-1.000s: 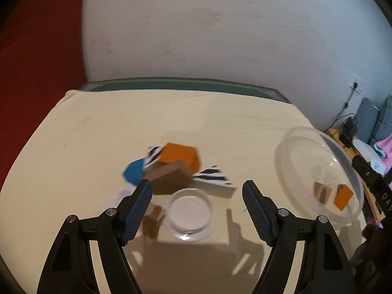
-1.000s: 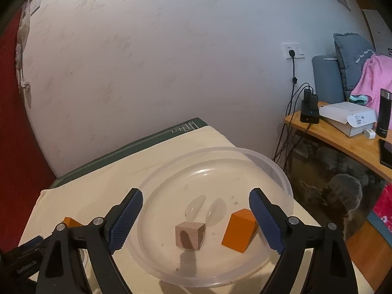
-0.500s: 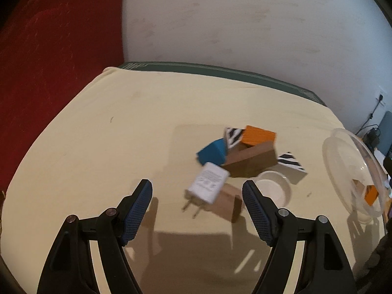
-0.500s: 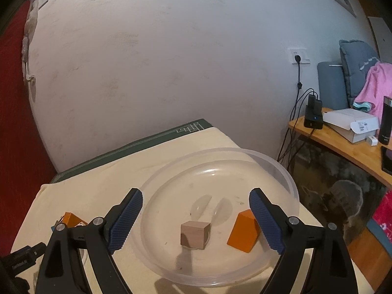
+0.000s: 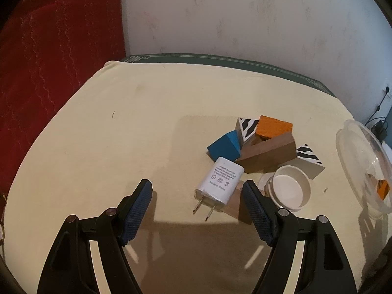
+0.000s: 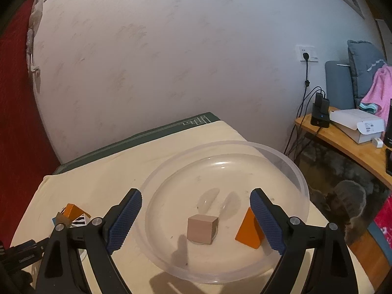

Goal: Organize rigid objects
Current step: 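Move the left gripper back toward the white power adapter, then grasp the white power adapter with the left gripper and lift it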

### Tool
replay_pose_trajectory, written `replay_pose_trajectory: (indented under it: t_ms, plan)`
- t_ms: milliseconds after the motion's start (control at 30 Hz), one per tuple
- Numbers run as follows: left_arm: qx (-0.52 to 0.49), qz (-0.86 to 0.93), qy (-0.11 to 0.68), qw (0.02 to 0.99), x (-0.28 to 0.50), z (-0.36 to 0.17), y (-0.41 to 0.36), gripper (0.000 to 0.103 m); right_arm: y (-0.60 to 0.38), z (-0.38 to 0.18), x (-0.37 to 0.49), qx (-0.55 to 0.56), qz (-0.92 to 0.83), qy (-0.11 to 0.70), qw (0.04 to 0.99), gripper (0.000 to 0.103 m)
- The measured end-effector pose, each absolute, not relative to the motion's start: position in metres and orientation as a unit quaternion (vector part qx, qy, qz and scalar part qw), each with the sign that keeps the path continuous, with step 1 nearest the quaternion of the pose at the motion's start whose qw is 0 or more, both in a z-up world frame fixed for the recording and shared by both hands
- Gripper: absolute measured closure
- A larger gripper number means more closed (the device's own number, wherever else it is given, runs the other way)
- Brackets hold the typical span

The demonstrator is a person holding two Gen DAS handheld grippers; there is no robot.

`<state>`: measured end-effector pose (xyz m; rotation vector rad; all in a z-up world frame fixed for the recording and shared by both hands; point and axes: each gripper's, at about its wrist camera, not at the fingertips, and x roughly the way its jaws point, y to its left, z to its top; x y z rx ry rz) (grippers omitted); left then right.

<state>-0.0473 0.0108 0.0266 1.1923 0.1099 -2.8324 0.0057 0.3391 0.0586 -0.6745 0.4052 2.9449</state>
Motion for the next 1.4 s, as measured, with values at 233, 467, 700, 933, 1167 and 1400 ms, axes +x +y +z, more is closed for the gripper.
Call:
replay_pose_trajectory:
  t_ms: [233, 467, 700, 933, 1167, 1400]
  plan:
    - [0.392, -0.919, 0.017, 0.036, -0.05, 0.024, 0.006, 0.026, 0.339, 0.058, 0.006, -0.221, 0.965, 0.133, 0.045, 0.01]
    - [0.395, -0.918, -0.02, 0.029, -0.048, 0.017, 0.008, 0.026, 0.339, 0.057, 0.006, -0.221, 0.965, 0.133, 0.045, 0.01]
    - [0.393, -0.918, -0.038, 0.029, -0.056, 0.018, 0.011, 0.026, 0.338, 0.057, 0.006, -0.22, 0.965, 0.133, 0.044, 0.01]
    - [0.393, -0.917, -0.064, 0.017, -0.067, 0.018, 0.015, 0.027, 0.332, 0.058, 0.007, -0.213, 0.968, 0.129, 0.031, 0.01]
    - [0.401, -0.914, -0.066, -0.01, -0.073, 0.012, 0.019, 0.059, 0.329, 0.057, 0.007, -0.215, 0.969, 0.123, 0.023, 0.01]
    - [0.391, -0.919, -0.048, -0.015, -0.069, 0.015, 0.014, 0.072, 0.321, 0.056, 0.006, -0.216, 0.971, 0.105, 0.014, 0.01]
